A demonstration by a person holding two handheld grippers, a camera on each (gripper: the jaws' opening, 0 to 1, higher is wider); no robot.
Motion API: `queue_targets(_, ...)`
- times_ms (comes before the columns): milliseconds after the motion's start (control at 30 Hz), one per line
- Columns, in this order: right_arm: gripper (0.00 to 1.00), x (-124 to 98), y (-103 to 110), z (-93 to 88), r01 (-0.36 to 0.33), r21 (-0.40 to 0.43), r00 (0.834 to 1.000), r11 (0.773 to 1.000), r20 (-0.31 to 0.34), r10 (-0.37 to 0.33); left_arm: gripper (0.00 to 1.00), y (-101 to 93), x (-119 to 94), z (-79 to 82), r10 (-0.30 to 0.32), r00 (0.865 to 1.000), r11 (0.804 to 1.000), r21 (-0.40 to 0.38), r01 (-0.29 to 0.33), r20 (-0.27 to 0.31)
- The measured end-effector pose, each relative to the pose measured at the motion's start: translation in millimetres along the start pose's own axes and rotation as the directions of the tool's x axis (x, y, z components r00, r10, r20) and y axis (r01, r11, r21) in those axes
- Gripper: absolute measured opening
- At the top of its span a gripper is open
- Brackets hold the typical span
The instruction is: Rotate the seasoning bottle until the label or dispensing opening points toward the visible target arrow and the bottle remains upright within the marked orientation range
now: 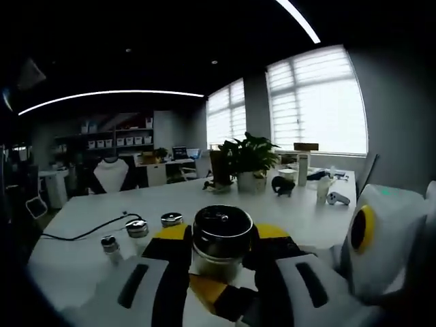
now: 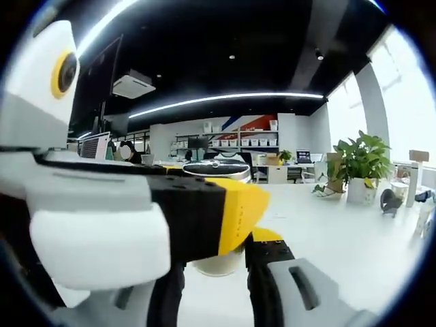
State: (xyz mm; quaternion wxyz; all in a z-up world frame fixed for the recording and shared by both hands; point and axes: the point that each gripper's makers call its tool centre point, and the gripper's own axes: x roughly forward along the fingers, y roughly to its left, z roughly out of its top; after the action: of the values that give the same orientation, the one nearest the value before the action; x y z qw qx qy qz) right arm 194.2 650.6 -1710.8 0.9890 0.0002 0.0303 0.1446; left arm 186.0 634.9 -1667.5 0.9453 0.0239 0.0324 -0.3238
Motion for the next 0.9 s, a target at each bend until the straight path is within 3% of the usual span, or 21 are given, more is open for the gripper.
queue_targets(300, 0.31, -2.8, -2.8, 2.5, 0.002, -0.016, 1.0, 1.0, 0.005, -0.002, 0.36, -3.6, -1.7, 3.0, -0.082, 0.996, 0.997, 0.002, 0.082, 0.026)
queue_targets(400, 0.31, -4.4, -5.7, 3.7, -0.002, -0.022, 1.0, 1.0, 0.001, 0.002, 0.35, -9.0, -1.6, 2.9, -0.197, 0.98, 0.98, 0.044, 0.197, 0.001)
queue_targets(500, 0.31, -6.7, -4.2, 5.2, -0.019, -0.017, 1.0, 1.0, -0.006, 0.018, 0.35, -8.3, -3.1, 4.5, -0.252, 0.968, 0.967, 0.051, 0.251, -0.003)
queue_targets(600, 0.32, -8.6, -0.4, 10.1, -0.052, -0.001, 0.999, 0.999, 0.003, 0.052, 0.35, -8.6, -7.1, 8.6, -0.31, 0.951, 0.95, 0.048, 0.309, 0.001)
queue_targets(867, 0.36, -13.2, 6.3, 19.2, -0.129, 0.026, 0.992, 0.991, 0.008, 0.128, 0.35, -11.3, -21.9, 21.7, -0.493, 0.869, 0.87, -0.001, 0.494, 0.049)
queue_targets(900, 0.36, -14.5, 8.6, 20.3, -0.146, 0.027, 0.989, 0.989, 0.008, 0.146, 0.35, -10.8, -22.3, 22.2, -0.496, 0.867, 0.868, -0.002, 0.497, 0.05)
